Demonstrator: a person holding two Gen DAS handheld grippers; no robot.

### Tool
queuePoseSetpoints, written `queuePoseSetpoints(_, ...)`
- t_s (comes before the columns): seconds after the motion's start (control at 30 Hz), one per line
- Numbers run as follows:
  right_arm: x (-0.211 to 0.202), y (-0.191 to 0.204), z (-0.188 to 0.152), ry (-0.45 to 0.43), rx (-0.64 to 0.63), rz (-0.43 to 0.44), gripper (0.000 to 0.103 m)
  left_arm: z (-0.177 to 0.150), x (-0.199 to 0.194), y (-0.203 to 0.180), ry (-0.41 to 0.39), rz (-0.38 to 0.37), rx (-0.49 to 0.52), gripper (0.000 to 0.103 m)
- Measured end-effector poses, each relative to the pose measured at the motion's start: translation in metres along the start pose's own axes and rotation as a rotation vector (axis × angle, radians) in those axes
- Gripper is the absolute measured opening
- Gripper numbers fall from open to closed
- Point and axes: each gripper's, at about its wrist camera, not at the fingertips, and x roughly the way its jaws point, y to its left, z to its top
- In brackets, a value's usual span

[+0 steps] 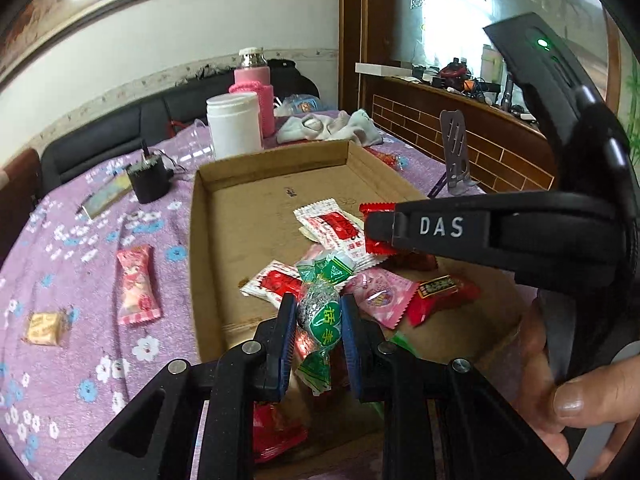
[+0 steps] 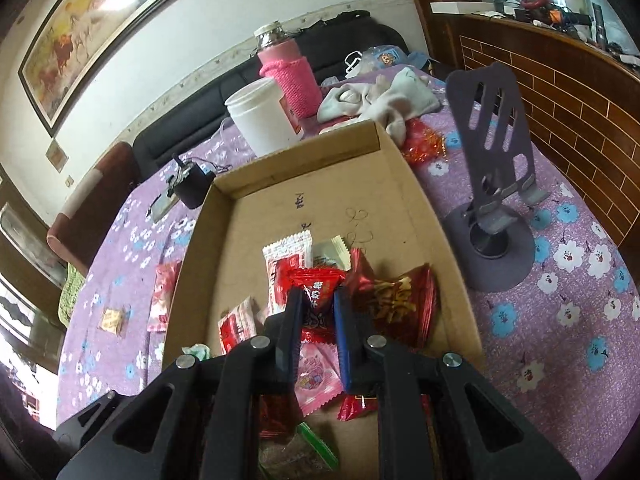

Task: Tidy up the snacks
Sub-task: 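Lower and release the green candy with the left tool while the right tool releases the red candy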

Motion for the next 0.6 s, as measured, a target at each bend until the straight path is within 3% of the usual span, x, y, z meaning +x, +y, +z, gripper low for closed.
queuePoseSetpoints(0.6,0.013,0.006,-0.009,0.03,-0.029,-0.029,0.015,-0.008,0.0,-0.009,-0.036,0.06,0.074,0.022)
